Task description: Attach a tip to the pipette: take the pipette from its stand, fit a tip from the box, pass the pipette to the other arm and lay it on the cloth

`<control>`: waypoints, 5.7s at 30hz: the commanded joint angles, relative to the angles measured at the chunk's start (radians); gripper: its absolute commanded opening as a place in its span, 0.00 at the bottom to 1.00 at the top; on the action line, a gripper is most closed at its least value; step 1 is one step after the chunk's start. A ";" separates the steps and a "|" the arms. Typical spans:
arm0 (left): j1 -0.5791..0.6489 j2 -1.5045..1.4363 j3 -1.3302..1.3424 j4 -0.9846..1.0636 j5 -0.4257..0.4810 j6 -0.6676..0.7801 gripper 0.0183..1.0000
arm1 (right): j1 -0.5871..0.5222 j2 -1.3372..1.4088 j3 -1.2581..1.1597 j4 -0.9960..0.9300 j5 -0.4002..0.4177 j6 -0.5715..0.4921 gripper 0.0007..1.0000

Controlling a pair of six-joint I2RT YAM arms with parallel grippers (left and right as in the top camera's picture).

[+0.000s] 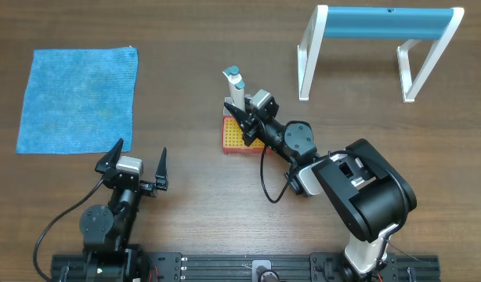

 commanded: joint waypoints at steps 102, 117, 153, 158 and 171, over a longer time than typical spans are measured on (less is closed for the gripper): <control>-0.396 1.472 0.843 0.957 1.023 -1.241 0.01 | 0.018 -1.086 0.104 -1.439 -0.274 0.571 0.83; 0.523 1.824 1.924 -1.195 0.182 -0.153 0.01 | -0.218 -1.080 0.104 -1.568 -0.342 0.518 0.83; 0.356 2.425 2.725 -1.639 -0.178 0.066 0.88 | -0.246 -0.912 0.104 -1.495 -0.181 0.617 0.84; 0.277 2.115 2.778 -1.639 -0.082 -0.073 0.89 | -0.246 -1.025 0.104 -1.529 0.211 0.190 0.84; -0.449 0.856 1.601 -1.599 -0.190 -0.745 0.89 | -0.246 -1.918 0.033 -2.142 0.512 -0.152 0.86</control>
